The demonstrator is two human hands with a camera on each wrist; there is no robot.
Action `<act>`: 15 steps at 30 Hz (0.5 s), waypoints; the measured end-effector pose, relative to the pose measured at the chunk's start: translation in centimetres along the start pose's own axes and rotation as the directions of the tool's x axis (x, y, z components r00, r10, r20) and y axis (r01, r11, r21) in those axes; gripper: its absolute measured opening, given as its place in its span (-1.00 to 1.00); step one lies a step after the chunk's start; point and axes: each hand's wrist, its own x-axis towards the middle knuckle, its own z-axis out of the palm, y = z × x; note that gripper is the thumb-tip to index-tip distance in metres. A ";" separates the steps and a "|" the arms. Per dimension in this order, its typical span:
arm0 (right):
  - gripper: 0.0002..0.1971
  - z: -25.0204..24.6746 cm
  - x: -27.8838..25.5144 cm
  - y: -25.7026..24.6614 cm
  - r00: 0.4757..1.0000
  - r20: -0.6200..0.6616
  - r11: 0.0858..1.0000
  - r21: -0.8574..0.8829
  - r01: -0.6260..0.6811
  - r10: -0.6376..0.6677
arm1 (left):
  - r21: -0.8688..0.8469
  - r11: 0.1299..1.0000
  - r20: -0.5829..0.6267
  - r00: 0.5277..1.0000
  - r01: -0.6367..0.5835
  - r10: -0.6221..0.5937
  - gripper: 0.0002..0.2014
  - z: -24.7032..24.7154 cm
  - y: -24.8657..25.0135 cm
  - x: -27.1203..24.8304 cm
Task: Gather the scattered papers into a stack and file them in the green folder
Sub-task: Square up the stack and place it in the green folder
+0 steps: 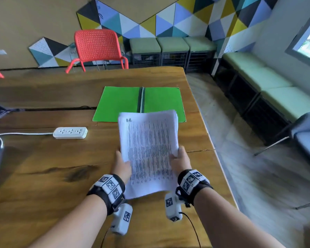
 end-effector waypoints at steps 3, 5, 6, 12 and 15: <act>-0.85 1.9 -0.3 -5.2 0.966 -0.077 0.956 0.141 0.257 -0.248 | -0.182 0.962 -0.116 0.976 -0.203 0.184 -0.54 -4.8 2.1 1.5; -0.80 3.0 -0.5 -7.8 0.934 -0.089 0.908 0.218 0.357 -0.346 | -0.314 0.894 -0.119 0.947 -0.320 0.297 -0.50 -7.6 2.5 2.3; -0.74 3.6 -0.7 -8.8 0.925 -0.072 0.887 0.262 0.380 -0.374 | -0.389 0.854 -0.113 0.938 -0.346 0.329 -0.47 -8.7 2.3 2.8; -0.16 6.8 -0.5 -12.0 0.948 0.023 0.855 0.438 0.277 -0.318 | -0.476 0.830 -0.097 0.955 -0.292 0.280 -0.31 -13.1 0.5 5.9; -0.13 7.8 0.1 -13.1 0.940 -0.091 0.834 0.439 0.335 -0.329 | -0.443 0.845 -0.057 0.950 -0.299 0.307 -0.52 -13.8 0.6 7.2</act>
